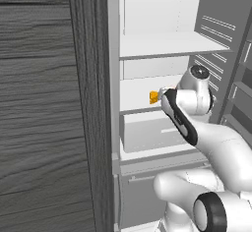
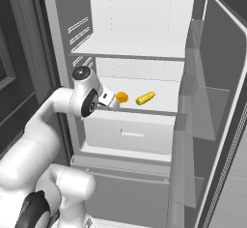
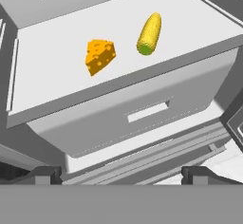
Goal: Take the cheese, steak, and corn from the fridge and place them on the plate on the dining counter to create an appetizer plate.
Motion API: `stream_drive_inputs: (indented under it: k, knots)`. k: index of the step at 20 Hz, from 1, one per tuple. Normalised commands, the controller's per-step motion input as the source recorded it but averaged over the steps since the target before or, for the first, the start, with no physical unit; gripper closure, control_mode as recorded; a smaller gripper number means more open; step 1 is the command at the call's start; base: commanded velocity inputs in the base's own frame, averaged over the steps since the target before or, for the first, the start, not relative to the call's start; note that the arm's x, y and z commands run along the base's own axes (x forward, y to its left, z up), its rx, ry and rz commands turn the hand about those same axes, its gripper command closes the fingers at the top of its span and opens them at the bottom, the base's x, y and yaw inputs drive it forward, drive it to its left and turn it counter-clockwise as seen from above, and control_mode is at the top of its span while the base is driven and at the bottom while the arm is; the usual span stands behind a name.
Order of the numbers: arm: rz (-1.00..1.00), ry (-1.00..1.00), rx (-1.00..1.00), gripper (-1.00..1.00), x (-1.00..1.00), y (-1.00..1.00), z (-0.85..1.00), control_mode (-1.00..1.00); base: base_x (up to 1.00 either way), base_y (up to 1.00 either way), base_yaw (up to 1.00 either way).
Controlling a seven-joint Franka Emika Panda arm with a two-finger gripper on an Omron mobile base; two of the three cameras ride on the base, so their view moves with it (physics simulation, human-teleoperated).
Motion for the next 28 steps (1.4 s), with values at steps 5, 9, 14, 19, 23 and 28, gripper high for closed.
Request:
stream_drive_inputs:
  k: [5,9,14,19,23,28]
  knots:
    - [0.0,0.0,0.0,-1.0,0.44,0.18,-0.14,-1.0,0.0,0.0,0.0]
    - [0.0,0.0,0.0,-1.0,0.48,0.0,-0.13,-1.0,0.0,0.0,0.0]
    - [-0.01,0.0,0.0,-1.0,0.5,0.0,-0.08,-1.0,0.0,0.0,0.0]
    - [-0.01,0.0,0.0,-1.0,0.48,0.0,-0.11,-1.0,0.0,0.0,0.0]
    - [-0.03,0.0,0.0,-1.0,0.44,0.0,-0.19,-1.0,0.0,0.0,0.0]
    - [-0.04,0.0,0.0,-1.0,0.41,0.0,-0.22,-1.0,0.0,0.0,0.0]
